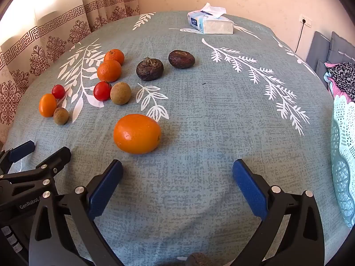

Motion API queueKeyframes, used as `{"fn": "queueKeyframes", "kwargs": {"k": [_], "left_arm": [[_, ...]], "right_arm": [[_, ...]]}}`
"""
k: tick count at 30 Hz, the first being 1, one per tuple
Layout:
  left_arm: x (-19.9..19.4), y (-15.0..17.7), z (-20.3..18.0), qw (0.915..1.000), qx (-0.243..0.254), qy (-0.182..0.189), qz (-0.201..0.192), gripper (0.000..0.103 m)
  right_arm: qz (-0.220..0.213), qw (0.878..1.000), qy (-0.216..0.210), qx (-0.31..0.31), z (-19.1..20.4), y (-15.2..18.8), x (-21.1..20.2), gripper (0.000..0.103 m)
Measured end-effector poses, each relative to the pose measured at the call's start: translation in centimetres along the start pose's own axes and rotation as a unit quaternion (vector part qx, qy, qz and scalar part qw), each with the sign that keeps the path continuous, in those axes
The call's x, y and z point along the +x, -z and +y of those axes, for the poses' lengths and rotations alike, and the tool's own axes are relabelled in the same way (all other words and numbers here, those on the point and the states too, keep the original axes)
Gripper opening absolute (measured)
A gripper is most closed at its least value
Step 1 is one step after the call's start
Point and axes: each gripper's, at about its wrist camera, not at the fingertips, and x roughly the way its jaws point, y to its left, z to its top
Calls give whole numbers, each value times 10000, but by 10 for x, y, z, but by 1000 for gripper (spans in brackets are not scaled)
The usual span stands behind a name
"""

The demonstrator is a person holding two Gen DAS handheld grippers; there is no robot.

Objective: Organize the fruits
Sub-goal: 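Move the right gripper toward the large orange on the bedspread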

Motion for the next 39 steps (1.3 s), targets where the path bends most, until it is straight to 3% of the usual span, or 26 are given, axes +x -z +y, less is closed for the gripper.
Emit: {"fn": "queueKeyframes", "kwargs": {"k": [24, 31, 39], "left_arm": [[-2, 1, 3, 9999, 6, 109, -19, 98], [-4, 1, 8, 9995, -75, 298, -54, 98], [-11, -1, 28, 9951, -397, 883, -186, 98]], "right_arm": [[181, 9989, -286, -322, -2, 1, -1, 101], [224, 9988, -273, -335, -3, -1, -1, 101], [195, 9988, -273, -359, -3, 0, -1, 101]]}}
